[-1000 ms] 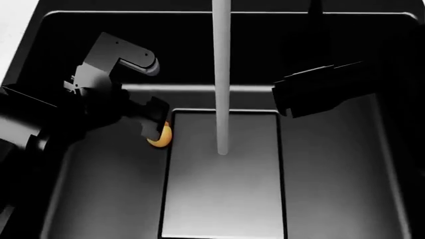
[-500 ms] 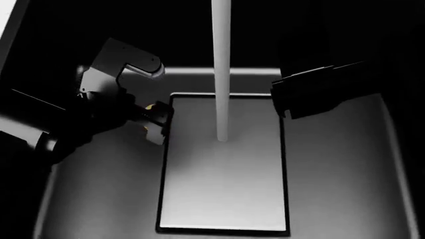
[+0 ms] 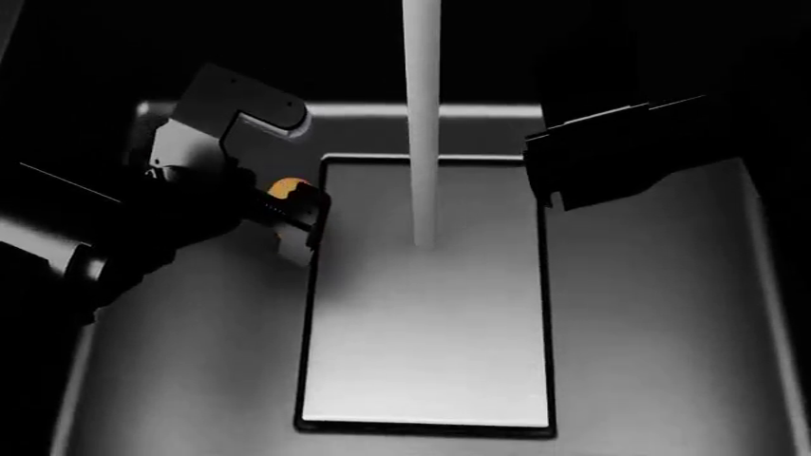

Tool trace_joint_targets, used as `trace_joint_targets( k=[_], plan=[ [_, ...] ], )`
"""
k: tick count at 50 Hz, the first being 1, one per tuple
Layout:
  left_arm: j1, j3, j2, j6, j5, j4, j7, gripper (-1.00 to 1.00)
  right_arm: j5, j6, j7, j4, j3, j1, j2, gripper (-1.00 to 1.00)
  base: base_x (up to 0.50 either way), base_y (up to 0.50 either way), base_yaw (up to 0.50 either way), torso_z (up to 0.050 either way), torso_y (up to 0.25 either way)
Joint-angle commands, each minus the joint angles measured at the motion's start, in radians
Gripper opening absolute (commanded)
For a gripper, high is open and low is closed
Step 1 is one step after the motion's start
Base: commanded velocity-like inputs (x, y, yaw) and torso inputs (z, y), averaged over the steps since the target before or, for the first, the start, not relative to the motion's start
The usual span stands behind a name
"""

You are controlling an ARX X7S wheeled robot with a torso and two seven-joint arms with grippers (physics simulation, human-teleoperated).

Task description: Pick the cucumbers and broccolis from the sink and place them in one bowl. Place the apricot in the other bowl. Then turn off the sink faucet.

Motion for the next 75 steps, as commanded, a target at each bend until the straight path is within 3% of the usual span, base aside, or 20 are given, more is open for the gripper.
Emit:
trace_joint_targets(
  k=[1, 22, 23, 36, 43, 54, 64, 75],
  plan=[
    [-0.002, 0.047, 0.021, 0.026, -0.058, -0.014, 0.008, 1.00, -0.024, -0.005, -0.022, -0.002, 0.028, 0.002, -0.014, 1.00, 0.00, 0.00, 0.00, 0.000, 0.000],
    [-0.006, 0.127, 0.021, 0.039, -0.138, -0.011, 0.007, 1.00, -0.023, -0.016, -0.030, -0.008, 0.026, -0.005, -0.004, 1.00, 0.00, 0.00, 0.00, 0.026, -0.102],
    [-0.010, 0.131, 0.021, 0.033, -0.140, 0.004, 0.002, -1.00, -0.022, -0.016, -0.030, -0.009, 0.026, -0.005, -0.003, 1.00, 0.00, 0.00, 0.00, 0.000, 0.000],
    [-0.032, 0.139, -0.022, 0.062, -0.135, 0.072, -0.033, -1.00, -0.022, -0.022, -0.027, -0.007, 0.016, -0.002, -0.006, 1.00, 0.00, 0.00, 0.00, 0.000, 0.000],
    [-0.025, 0.059, -0.422, 0.009, -0.237, 0.856, -0.426, -1.00, -0.021, -0.035, -0.025, -0.020, 0.025, -0.020, 0.012, 1.00, 0.00, 0.00, 0.00, 0.000, 0.000],
    [-0.055, -0.047, -0.737, 0.023, -0.335, 1.553, -0.734, -1.00, -0.006, -0.041, -0.010, -0.026, 0.015, -0.012, 0.012, 1.00, 0.00, 0.00, 0.00, -0.023, 0.165],
    [-0.101, -0.097, -0.819, 0.019, -0.390, 1.736, -0.812, -1.00, 0.013, -0.036, 0.006, -0.027, 0.003, 0.015, 0.018, 1.00, -0.01, 0.00, 0.00, -0.034, 0.240],
    [-0.189, -0.144, -0.835, -0.013, -0.470, 1.825, -0.863, -1.00, 0.000, -0.031, 0.001, -0.025, -0.005, 0.030, 0.013, 1.00, 0.00, 0.00, 0.00, -0.034, 0.241]
  ],
)
